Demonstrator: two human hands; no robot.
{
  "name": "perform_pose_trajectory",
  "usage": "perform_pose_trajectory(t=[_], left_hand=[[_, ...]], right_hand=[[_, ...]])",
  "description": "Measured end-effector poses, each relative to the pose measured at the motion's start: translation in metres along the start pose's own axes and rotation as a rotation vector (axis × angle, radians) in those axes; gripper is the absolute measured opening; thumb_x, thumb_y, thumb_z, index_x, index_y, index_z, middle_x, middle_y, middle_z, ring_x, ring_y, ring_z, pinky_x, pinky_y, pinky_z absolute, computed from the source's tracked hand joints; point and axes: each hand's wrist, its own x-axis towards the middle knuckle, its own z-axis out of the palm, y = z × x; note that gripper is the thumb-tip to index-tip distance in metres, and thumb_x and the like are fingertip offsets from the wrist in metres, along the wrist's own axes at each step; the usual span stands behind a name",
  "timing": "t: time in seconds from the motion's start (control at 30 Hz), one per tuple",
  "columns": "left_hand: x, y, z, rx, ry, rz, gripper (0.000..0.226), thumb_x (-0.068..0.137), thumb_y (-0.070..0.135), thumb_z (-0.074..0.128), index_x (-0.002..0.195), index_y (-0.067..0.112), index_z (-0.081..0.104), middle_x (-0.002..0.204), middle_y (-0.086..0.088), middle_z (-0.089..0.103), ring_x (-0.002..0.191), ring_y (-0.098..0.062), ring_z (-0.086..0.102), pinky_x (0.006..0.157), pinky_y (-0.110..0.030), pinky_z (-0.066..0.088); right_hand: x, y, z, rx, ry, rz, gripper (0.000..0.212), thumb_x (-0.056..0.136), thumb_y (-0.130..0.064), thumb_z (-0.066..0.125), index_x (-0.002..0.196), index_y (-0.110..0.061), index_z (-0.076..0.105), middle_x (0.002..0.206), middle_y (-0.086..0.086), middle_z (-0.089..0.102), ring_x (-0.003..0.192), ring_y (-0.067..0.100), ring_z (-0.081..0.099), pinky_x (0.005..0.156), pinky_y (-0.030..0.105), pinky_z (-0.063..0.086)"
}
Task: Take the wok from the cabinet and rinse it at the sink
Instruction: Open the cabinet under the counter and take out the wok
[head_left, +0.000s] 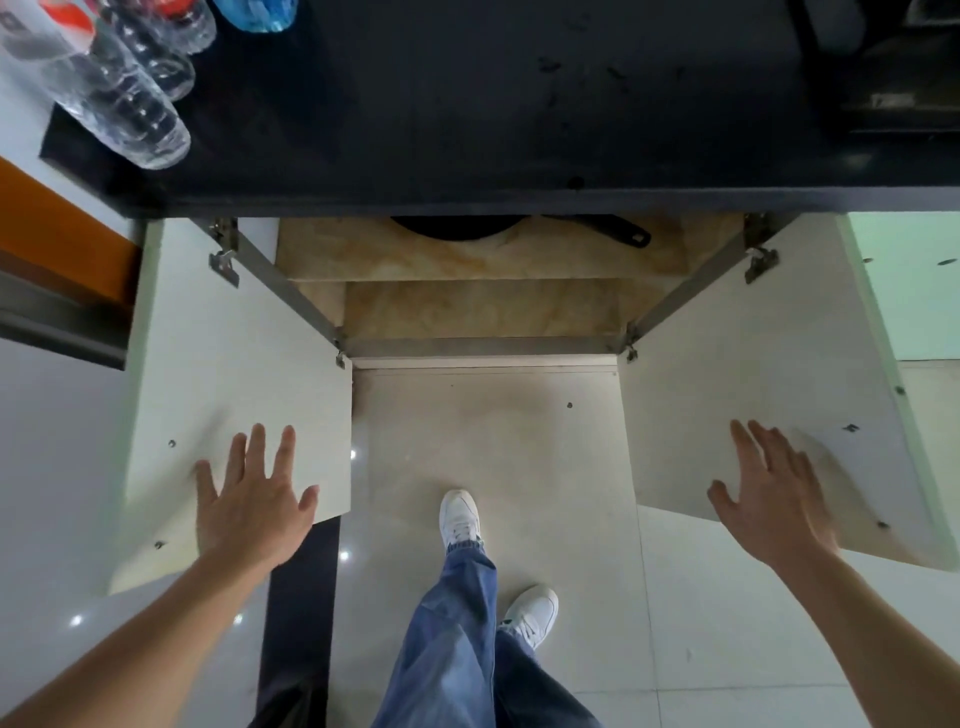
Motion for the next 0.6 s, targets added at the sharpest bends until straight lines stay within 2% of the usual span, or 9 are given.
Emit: perform_pose_trajectory(t=[0.1, 0.2, 0.37, 0.47, 0.6], left_hand=[[0.013, 0.027, -0.008, 0.020, 0.025, 0.091, 0.077, 0.096, 0.057, 0.029, 0.157, 0.025, -0.005, 0.168, -0.007, 0.002, 0.154, -0.027, 0.005, 0.121, -0.053, 0.009], [0.033, 0.070, -0.021, -0.015, 0.109, 0.228, 0.077, 0.095, 0.057, 0.032, 0.158, 0.023, 0.003, 0.167, -0.008, 0.010, 0.153, -0.027, 0.012, 0.121, -0.052, 0.013], [0.077, 0.159, -0.043, -0.054, 0.238, 0.515, 0.073, 0.097, 0.052, 0.032, 0.157, 0.021, 0.005, 0.166, -0.008, 0.012, 0.152, -0.026, 0.016, 0.122, -0.050, 0.018], [0.110, 0.215, -0.054, -0.039, 0.316, 0.652, 0.071, 0.098, 0.051, 0.031, 0.157, 0.021, 0.006, 0.167, -0.008, 0.008, 0.151, -0.027, 0.017, 0.120, -0.050, 0.023], [0.158, 0.284, -0.073, -0.043, 0.399, 0.733, 0.076, 0.093, 0.041, 0.047, 0.156, 0.019, 0.011, 0.166, -0.010, 0.011, 0.150, -0.029, 0.018, 0.119, -0.051, 0.024]], right_hand=[[0.014, -0.014, 0.003, 0.014, -0.005, -0.028, 0.078, 0.092, -0.039, 0.056, 0.156, -0.014, 0.018, 0.164, 0.011, 0.025, 0.152, 0.028, 0.020, 0.124, 0.047, 0.018], [0.031, -0.038, -0.002, 0.047, 0.035, -0.077, 0.076, 0.092, -0.037, 0.058, 0.155, -0.012, 0.023, 0.161, 0.013, 0.030, 0.150, 0.029, 0.025, 0.123, 0.047, 0.020], [0.085, -0.076, -0.018, 0.156, 0.277, -0.194, 0.068, 0.085, -0.023, 0.070, 0.143, -0.002, 0.043, 0.145, 0.022, 0.050, 0.135, 0.040, 0.047, 0.112, 0.056, 0.039], [0.130, -0.091, -0.024, 0.200, 0.393, -0.249, 0.066, 0.084, -0.023, 0.070, 0.140, -0.003, 0.042, 0.138, 0.024, 0.054, 0.125, 0.043, 0.054, 0.104, 0.054, 0.048], [0.186, -0.104, -0.029, 0.327, 0.471, -0.216, 0.062, 0.091, -0.027, 0.064, 0.144, -0.011, 0.036, 0.142, 0.019, 0.050, 0.121, 0.041, 0.057, 0.097, 0.052, 0.054]])
